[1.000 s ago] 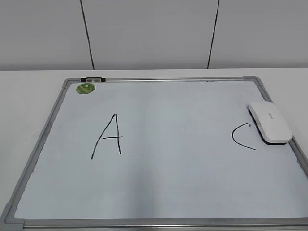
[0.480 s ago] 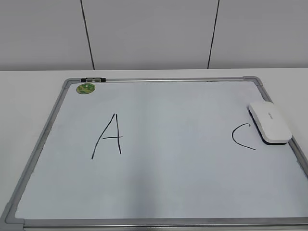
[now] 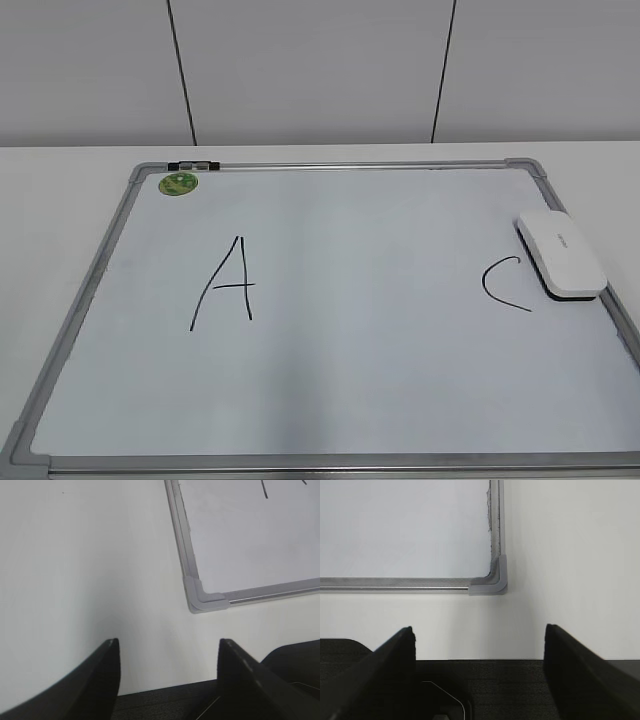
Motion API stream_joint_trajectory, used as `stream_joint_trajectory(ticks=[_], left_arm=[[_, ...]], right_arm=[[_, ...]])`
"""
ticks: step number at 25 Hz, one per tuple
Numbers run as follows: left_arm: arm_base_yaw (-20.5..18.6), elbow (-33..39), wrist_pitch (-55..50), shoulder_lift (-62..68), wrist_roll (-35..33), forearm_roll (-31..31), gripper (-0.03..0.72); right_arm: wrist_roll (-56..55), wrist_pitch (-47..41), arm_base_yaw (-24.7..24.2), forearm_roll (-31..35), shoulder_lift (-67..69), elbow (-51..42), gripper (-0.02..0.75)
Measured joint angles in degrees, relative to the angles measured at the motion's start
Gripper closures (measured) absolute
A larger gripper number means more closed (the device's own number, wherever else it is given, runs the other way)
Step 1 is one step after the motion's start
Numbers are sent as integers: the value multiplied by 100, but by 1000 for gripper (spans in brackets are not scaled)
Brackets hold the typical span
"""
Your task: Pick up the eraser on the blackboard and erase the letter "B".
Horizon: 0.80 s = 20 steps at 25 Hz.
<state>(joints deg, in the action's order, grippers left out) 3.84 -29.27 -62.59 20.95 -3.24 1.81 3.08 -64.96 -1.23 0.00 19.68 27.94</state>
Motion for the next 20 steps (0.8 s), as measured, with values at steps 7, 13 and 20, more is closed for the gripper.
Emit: stream_joint_trajectory(ticks=[7, 13, 20], left_arm=[[0, 0, 0, 0, 0, 0, 239], [-24, 0, 0, -299, 0, 10, 264], [-93, 0, 0, -1270, 0, 10, 288]], right_arm=[[-10, 0, 0, 0, 0, 0, 150], [-10, 10, 0, 0, -194, 0, 150], [-10, 0, 0, 0, -1036, 0, 151]])
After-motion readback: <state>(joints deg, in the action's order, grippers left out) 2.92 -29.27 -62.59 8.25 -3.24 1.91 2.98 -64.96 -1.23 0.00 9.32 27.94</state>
